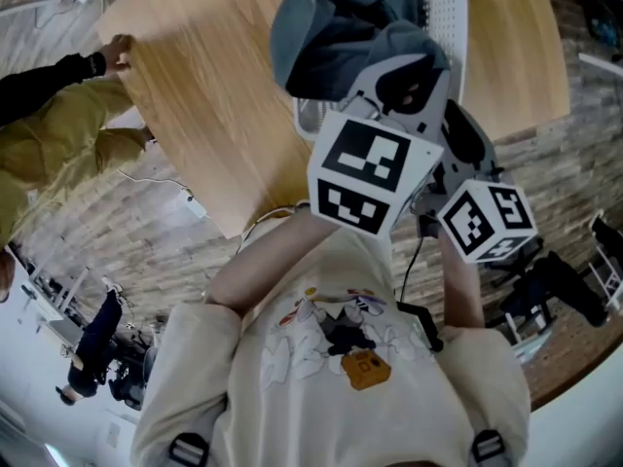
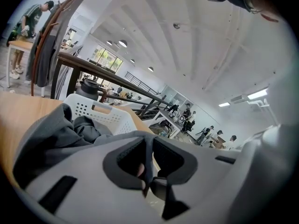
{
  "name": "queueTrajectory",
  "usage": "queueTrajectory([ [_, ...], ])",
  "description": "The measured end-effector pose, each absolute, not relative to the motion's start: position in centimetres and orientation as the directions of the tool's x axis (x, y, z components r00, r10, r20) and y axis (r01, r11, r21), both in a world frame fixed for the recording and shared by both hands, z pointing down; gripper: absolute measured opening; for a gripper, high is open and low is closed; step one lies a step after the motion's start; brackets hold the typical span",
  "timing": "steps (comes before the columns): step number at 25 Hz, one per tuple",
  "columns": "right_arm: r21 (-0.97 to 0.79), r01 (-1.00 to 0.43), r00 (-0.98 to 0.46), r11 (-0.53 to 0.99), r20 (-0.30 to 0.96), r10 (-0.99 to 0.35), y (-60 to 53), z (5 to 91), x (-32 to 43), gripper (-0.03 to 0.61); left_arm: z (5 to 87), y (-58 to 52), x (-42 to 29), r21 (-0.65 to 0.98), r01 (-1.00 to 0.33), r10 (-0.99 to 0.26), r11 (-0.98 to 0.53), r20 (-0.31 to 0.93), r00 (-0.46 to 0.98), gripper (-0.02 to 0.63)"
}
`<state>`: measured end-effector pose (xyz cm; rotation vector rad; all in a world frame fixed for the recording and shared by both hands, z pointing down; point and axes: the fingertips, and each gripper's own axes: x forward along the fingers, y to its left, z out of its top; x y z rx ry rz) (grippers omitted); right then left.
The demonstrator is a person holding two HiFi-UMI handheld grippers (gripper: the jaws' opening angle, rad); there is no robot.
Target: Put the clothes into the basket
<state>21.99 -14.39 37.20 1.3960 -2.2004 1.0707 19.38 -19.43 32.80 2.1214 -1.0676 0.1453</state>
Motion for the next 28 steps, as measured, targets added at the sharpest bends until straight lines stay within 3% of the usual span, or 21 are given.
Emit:
queueTrajectory([
  [3, -0.427, -0.871, -0.476, 0.242, 0.615, -0.628, -14.7, 37.3, 21.8, 0.166, 33.0, -19.1, 19.5, 0.575, -0.721, -0.628, -0.387, 0.409, 0.663, 0.116],
  [6, -0.429, -0.868, -0.482, 0.249, 0.612, -0.627, -14.8, 37.1, 21.1, 0.166, 33.1, -18.4, 19.0, 0.572, -0.720, -0.616, -0.394, 0.417, 0.668, 0.140],
  [24, -0.392, -0.857, -0.510, 0.333, 0.567, -0.647, -12.7, 35.1, 15.3, 0.164, 32.8, -14.3, 10.7, 0.557, -0.771, -0.675, -0.310, 0.442, 0.591, 0.138],
  [28, -0.367, -0.865, -0.498, 0.342, 0.549, -0.671, -12.5, 34.9, 14.6, 0.147, 33.0, -13.5, 9.5, 0.542, -0.787, -0.688, -0.294, 0.451, 0.568, 0.087],
])
